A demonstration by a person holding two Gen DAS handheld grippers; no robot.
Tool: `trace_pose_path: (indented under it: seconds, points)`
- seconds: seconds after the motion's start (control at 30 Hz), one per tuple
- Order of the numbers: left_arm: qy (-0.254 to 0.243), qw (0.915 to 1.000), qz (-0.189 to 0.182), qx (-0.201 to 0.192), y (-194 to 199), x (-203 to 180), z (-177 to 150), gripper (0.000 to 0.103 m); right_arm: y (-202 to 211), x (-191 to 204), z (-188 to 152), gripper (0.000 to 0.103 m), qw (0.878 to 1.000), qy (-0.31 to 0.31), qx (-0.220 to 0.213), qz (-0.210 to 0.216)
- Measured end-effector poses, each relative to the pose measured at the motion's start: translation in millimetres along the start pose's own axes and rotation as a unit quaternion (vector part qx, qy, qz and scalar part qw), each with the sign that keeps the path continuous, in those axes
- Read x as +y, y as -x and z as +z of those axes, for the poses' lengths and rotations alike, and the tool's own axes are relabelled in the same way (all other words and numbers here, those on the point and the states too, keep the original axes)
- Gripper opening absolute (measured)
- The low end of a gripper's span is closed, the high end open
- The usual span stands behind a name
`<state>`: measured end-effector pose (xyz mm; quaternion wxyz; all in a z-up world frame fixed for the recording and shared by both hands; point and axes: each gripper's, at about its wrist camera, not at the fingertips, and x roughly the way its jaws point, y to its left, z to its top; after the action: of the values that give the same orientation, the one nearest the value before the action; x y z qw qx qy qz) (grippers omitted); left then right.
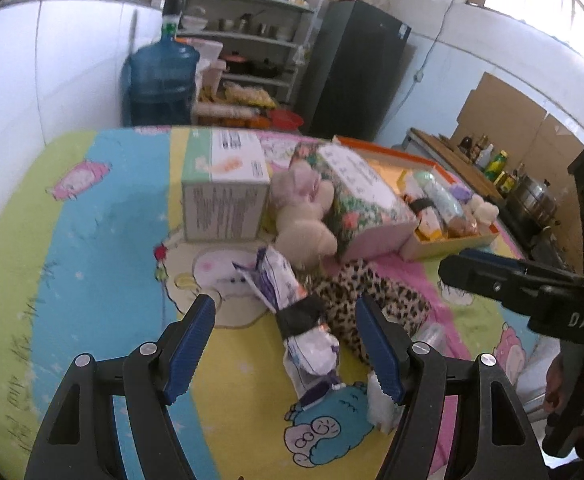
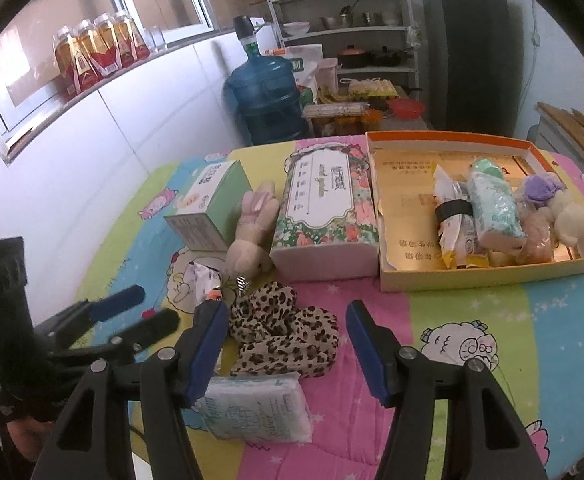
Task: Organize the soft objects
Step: 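Grasp the white-and-purple snack bag with the left gripper while the right grasps the leopard-print scrunchie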
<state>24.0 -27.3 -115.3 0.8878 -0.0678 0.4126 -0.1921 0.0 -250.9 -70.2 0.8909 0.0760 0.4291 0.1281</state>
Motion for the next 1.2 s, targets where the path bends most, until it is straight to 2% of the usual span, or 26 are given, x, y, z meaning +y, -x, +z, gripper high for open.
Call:
trace_pose_path:
  seconds: [0.43,0.5,0.63,0.7,0.77,1.0,1.2]
  points:
    - [0.003,0.9983,-0.012,0.058,-41,-6,-12,0.074,-12,-2,1,0.061,1.000,0.010,0.024,0.009]
    - [0.005,0.9978,-0.008,0.066,-46,-6,-14,0.067,-16,1,1,0.061,0.999,0.016,0.031,0.013]
    - [0.009,0.9983,-0.003,0.058,-44,-5,-16,0.056,-26,5,0,0.061,0.998,0.025,0.045,0.019]
    - [0.014,0.9983,0.002,0.056,-43,-4,-17,0.043,-31,7,-1,0.061,0.998,0.030,0.052,0.021]
    - [0.012,0.9983,0.012,0.055,-42,1,-17,0.037,-37,9,-1,0.061,0.997,0.035,0.059,0.021]
    - [0.017,0.9985,0.008,0.052,-39,7,-19,0.037,-58,17,1,0.061,0.994,0.059,0.090,0.007]
    - [0.027,0.9986,0.010,0.044,-33,15,-21,0.036,-81,31,-4,0.061,0.986,0.099,0.133,-0.025]
